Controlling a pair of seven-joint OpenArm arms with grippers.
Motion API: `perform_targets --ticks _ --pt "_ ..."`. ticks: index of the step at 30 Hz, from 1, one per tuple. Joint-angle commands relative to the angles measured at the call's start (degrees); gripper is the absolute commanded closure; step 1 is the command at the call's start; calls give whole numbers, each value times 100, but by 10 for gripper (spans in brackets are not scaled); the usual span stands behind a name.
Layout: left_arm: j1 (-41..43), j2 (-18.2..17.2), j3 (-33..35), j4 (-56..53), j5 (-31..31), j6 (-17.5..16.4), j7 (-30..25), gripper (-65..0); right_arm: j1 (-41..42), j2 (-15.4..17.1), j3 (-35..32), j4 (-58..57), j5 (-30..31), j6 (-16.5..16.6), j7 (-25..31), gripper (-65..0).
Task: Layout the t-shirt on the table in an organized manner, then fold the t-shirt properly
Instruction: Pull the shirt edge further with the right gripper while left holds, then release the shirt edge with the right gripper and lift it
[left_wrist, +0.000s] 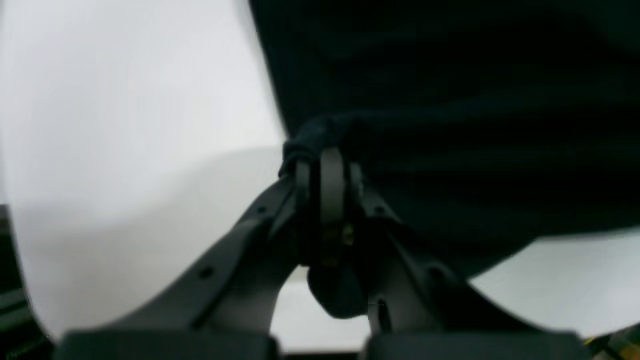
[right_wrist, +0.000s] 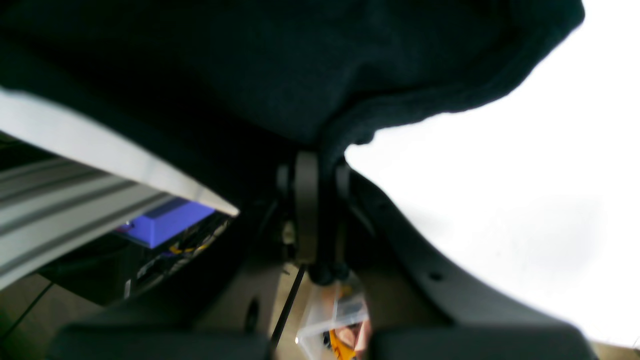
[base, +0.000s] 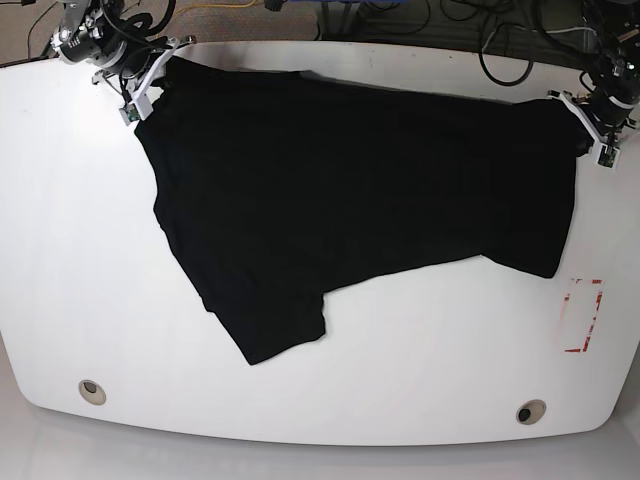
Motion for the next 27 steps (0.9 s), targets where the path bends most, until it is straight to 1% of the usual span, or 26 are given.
perform_targets --ticks 1,4,7,10,13,17,27 --pt "21 -75 -67 191 97 80 162 0 70 83 53 83 -47 -10 18 0" --pt "-85 -75 -67 323 88 80 417 0 114 83 44 83 -12 -10 18 0" --pt "-164 -66 -102 393 79 80 575 0 123 83 44 83 216 -10 18 0" --pt "-287 -66 -120 428 -70 80 628 0 237 83 61 83 533 -10 18 0" --pt "-322 -66 -120 437 -246 80 628 0 342 74 70 83 691 -10 18 0" --pt "-340 -66 -120 437 -395 80 628 0 518 56 70 83 735 -10 18 0" --pt "-656 -66 -111 393 -360 80 628 0 949 47 70 39 709 -10 18 0"
